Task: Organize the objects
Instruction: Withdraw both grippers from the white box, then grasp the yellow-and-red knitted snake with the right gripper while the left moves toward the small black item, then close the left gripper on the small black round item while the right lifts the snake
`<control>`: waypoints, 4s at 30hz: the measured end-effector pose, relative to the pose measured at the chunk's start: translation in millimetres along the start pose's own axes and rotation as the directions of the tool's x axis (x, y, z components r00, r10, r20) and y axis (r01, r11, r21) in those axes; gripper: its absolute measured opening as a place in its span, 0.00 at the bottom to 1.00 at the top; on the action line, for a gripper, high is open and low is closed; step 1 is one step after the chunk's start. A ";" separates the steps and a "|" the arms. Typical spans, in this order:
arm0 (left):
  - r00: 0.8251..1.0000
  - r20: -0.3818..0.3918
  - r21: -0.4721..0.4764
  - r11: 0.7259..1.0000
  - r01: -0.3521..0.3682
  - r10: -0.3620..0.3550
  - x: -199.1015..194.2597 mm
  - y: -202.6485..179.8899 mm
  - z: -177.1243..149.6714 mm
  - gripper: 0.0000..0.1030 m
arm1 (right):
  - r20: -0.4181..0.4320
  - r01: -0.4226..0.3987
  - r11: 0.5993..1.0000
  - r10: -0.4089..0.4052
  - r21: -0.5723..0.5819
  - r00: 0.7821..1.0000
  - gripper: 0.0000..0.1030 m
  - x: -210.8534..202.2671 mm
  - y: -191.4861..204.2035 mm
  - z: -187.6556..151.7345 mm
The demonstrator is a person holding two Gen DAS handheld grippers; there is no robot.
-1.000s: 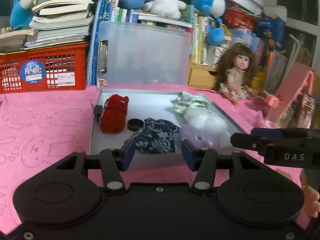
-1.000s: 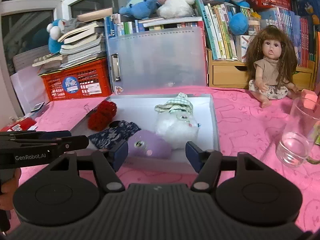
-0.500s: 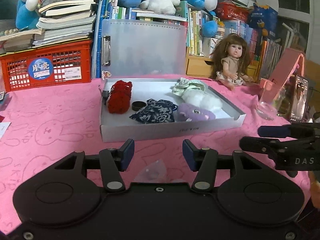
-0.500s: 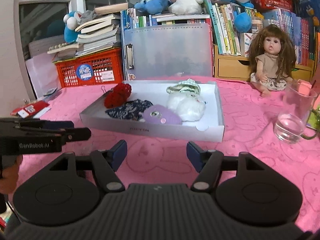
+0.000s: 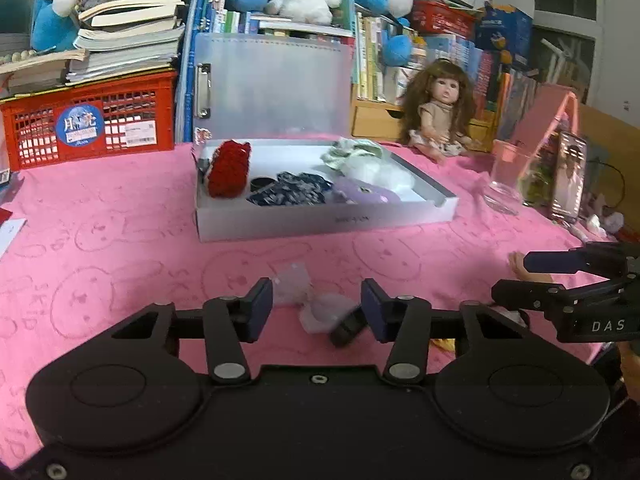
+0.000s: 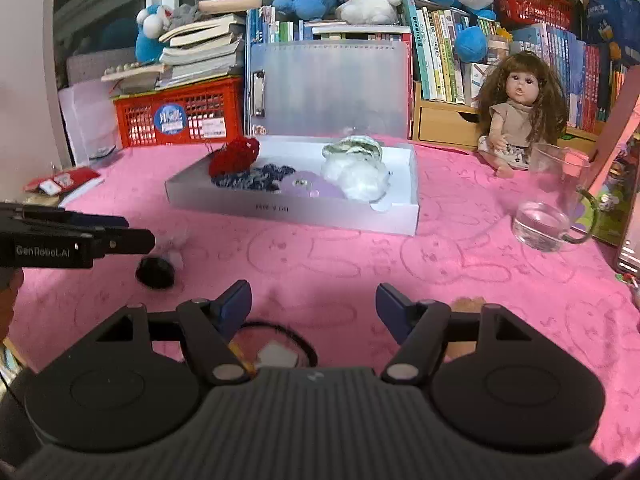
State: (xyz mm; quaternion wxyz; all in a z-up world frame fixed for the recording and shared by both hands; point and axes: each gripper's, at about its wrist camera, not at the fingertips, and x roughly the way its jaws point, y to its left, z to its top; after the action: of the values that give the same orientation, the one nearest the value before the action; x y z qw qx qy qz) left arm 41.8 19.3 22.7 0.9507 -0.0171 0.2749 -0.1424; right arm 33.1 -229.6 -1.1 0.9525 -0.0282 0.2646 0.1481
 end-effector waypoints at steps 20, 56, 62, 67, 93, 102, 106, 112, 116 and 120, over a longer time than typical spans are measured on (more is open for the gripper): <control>0.999 -0.017 0.086 0.996 0.031 -0.029 -3.6 -25.1 -19.2 0.30 | -0.020 -0.068 0.997 0.067 -0.030 0.998 0.35 -32.4 24.5 -32.8; 1.000 0.008 0.073 0.997 0.018 -0.019 4.2 -29.2 -15.8 0.11 | 0.058 0.043 0.997 -0.040 -0.059 0.998 0.28 -24.5 27.3 -27.3; 0.999 0.022 0.068 0.997 0.022 -0.023 0.0 -28.5 -13.0 0.10 | 0.097 0.069 0.998 -0.070 0.010 0.993 0.28 -30.0 13.7 -21.1; 0.998 0.002 0.107 0.992 0.064 -0.065 -1.5 -36.8 -20.6 0.13 | 0.104 0.082 0.996 -0.086 0.040 0.991 0.28 -31.5 4.9 -20.3; 0.999 -0.045 0.100 0.995 0.030 -0.026 9.5 -43.8 -36.4 0.30 | 0.111 0.098 0.992 -0.107 0.080 0.988 0.28 -32.4 -2.7 -20.9; 1.000 0.006 0.055 0.998 0.010 -0.010 1.1 -38.8 -16.3 0.29 | 0.130 0.091 0.993 -0.101 0.081 0.986 0.28 -33.8 -4.0 -14.7; 1.000 0.013 0.047 0.999 -0.010 0.009 2.9 -35.5 -5.1 0.29 | 0.140 0.082 0.992 -0.095 0.099 0.986 0.28 -32.9 -7.6 -8.2; 0.999 0.028 0.034 0.999 -0.036 0.035 8.4 -28.3 13.3 0.29 | 0.155 0.076 0.993 -0.090 0.094 0.984 0.28 -28.7 -9.0 3.6; 0.998 0.046 0.026 0.998 -0.052 0.050 12.2 -23.3 26.0 0.29 | 0.160 0.064 0.991 -0.082 0.117 0.984 0.28 -23.0 -13.0 13.4; 0.997 0.055 0.008 0.998 -0.058 0.057 17.3 -18.3 39.0 0.29 | 0.162 0.050 0.988 -0.073 0.143 0.984 0.28 -16.8 -17.3 23.4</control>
State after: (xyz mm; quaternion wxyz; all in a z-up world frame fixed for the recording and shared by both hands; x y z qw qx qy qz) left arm 71.6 -4.9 48.8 0.9617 -0.0087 0.2483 -0.1157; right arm 36.2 -247.5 27.3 0.9751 0.0423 0.1928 0.1015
